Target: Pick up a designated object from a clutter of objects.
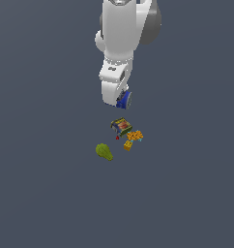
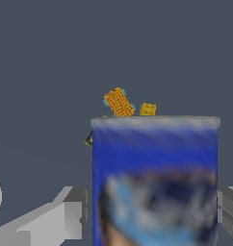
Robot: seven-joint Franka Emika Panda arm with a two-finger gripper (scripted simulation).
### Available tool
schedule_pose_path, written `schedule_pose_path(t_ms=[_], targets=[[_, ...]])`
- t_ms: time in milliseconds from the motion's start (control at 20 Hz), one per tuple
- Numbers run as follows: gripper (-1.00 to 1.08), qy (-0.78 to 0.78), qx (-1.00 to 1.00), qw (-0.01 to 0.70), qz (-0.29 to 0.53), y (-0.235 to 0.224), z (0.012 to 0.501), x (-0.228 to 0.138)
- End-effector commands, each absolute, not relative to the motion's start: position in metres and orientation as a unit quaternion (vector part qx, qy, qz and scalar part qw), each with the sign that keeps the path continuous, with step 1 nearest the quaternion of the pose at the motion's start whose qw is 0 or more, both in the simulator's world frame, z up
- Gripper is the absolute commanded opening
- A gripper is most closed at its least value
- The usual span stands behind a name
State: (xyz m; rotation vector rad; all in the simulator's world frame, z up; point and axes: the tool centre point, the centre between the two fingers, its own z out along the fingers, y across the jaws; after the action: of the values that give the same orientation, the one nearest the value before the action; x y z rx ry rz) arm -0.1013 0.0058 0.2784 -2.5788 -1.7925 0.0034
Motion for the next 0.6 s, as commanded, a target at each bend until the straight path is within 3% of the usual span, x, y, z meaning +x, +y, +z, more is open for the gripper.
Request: schedule_pose_path(t_ms=[0, 550], targets=[[-1.0, -0.571, -0.821, 0.0, 0.0, 0.012, 0.303, -0.103], [-1.0, -0.571, -0.821, 0.0, 0.0, 0.037, 0.393, -0.107]])
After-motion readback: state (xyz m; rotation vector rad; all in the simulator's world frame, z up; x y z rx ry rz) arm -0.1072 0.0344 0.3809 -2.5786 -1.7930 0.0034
